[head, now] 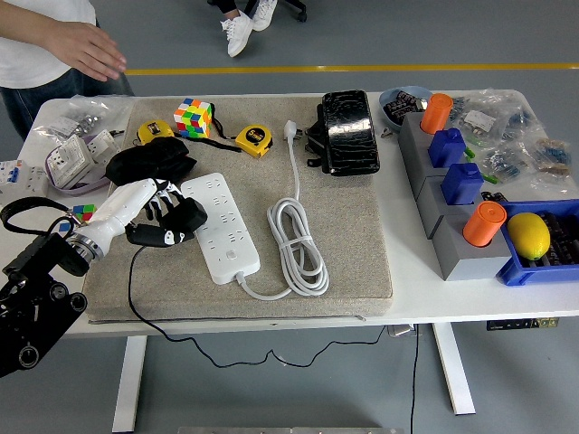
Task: Put the plug near the board,insert it into the board,press the button,pull the plug out
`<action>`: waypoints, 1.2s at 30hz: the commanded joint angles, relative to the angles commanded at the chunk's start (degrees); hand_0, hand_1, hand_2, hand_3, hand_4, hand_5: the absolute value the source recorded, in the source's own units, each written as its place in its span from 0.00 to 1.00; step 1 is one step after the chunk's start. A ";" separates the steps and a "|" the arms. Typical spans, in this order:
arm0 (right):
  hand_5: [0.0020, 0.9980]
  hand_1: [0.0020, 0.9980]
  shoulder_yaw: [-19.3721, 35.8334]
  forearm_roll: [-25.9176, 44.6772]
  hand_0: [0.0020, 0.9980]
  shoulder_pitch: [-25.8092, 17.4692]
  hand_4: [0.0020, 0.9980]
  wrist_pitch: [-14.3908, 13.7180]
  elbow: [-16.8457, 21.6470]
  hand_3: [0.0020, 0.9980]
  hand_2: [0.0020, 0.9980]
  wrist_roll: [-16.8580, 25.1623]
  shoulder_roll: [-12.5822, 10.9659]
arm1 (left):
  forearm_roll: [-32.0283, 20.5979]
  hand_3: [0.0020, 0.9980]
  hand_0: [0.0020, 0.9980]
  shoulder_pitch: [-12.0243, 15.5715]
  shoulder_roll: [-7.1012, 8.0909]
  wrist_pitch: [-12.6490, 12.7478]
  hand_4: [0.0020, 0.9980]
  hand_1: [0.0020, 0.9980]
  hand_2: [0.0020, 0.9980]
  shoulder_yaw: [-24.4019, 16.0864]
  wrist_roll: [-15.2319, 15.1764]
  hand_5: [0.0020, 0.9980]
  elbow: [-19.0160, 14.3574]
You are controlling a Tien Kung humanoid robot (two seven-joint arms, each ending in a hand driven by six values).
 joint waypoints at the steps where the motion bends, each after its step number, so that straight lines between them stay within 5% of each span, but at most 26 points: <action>1: 0.46 0.66 -0.01 0.00 0.56 -0.06 0.92 0.00 -0.01 0.55 0.66 0.00 0.01 | -0.01 0.52 0.29 0.04 0.06 0.02 0.82 0.35 0.38 0.07 -0.05 0.05 0.00; 34: 0.46 0.66 0.15 -0.09 0.56 -0.19 0.92 0.03 -0.02 0.55 0.66 -0.03 0.13 | 3.03 0.53 0.30 -0.43 0.19 -0.96 0.81 0.38 0.40 0.45 1.10 0.07 0.43; 35: 0.46 0.66 0.13 -0.09 0.56 -0.19 0.92 0.04 -0.03 0.55 0.66 -0.03 0.14 | 3.16 0.56 0.39 -0.40 0.21 -1.26 1.00 0.50 0.53 0.37 1.20 0.19 0.31; 36: 0.46 0.66 0.14 -0.09 0.56 -0.19 0.92 0.04 -0.03 0.55 0.66 -0.03 0.16 | 3.18 0.56 0.39 -0.38 0.22 -1.48 1.00 0.50 0.53 0.31 1.27 0.19 0.23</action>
